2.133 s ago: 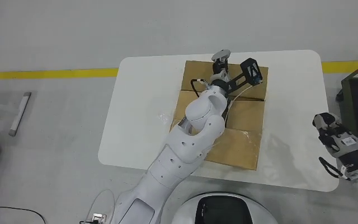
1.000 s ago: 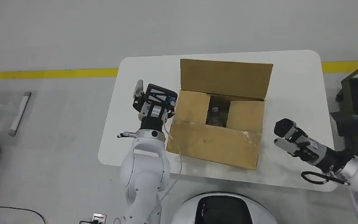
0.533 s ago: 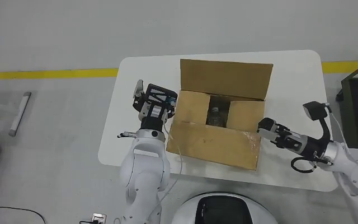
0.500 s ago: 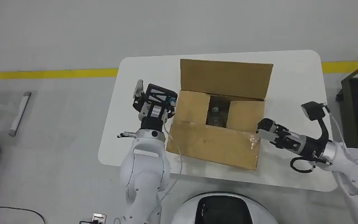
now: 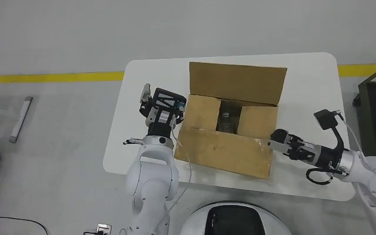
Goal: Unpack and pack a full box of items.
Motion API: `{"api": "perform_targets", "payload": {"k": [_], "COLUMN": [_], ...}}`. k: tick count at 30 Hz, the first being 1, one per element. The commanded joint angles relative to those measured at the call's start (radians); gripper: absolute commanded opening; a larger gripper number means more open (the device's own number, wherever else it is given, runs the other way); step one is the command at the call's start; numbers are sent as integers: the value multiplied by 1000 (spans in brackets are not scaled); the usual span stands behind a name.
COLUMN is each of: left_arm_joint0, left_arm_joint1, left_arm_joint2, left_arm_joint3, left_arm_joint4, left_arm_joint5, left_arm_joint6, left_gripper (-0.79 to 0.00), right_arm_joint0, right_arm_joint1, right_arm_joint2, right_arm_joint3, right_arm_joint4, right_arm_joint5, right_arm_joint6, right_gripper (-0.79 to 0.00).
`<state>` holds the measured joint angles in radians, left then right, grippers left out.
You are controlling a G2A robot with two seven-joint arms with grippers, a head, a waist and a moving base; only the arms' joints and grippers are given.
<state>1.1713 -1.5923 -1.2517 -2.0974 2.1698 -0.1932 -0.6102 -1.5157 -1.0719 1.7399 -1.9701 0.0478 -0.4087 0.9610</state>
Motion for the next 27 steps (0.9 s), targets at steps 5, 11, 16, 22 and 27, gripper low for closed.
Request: {"api": "perform_targets", "payload": {"k": [5, 11, 16, 22, 27], "left_arm_joint0": [0, 0, 0, 0, 8], "left_arm_joint1": [0, 0, 0, 0, 2], "left_arm_joint2": [0, 0, 0, 0, 10], "left_arm_joint3": [0, 0, 0, 0, -2], "left_arm_joint4": [0, 0, 0, 0, -5], "left_arm_joint5": [0, 0, 0, 0, -22], "left_arm_joint6": [0, 0, 0, 0, 25], "left_gripper": [0, 0, 0, 0, 0], "right_arm_joint0": [-8, -3, 3, 31, 28], "right_arm_joint1": [11, 20, 26, 35, 40], "right_arm_joint2": [-8, -8, 13, 72, 116], "right_arm_joint3": [-34, -54, -86, -133, -199], "right_arm_joint4": [-11, -29, -72, -225, -397], "right_arm_joint5": [2, -4, -35, -118, -234], "right_arm_joint6": [89, 99, 69, 6, -76], "right_gripper": [-397, -785, -785, -785, -785]}}
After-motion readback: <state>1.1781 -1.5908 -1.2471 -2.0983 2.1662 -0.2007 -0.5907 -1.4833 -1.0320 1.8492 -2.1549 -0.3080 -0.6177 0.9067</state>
